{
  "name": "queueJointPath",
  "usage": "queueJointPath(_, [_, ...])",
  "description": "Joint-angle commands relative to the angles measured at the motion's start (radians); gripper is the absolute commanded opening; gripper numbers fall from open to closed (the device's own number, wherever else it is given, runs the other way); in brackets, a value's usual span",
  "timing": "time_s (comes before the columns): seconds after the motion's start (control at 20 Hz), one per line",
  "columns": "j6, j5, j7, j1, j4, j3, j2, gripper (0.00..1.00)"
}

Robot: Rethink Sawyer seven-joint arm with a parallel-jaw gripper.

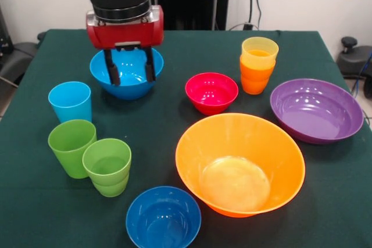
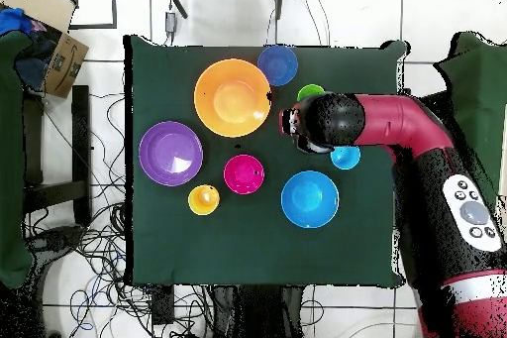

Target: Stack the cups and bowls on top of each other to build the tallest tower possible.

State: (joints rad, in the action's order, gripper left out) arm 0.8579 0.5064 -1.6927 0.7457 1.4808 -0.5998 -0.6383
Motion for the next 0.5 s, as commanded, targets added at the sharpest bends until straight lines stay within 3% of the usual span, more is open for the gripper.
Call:
queueJointPath(0.05, [0.082,0.1,0.342,0.029,-0.058,-0.03,0.023,1.0])
queueJointPath(0.5, [0.002,0.154,0.361,0.104,-0.03,-0.033,0.07,1.0])
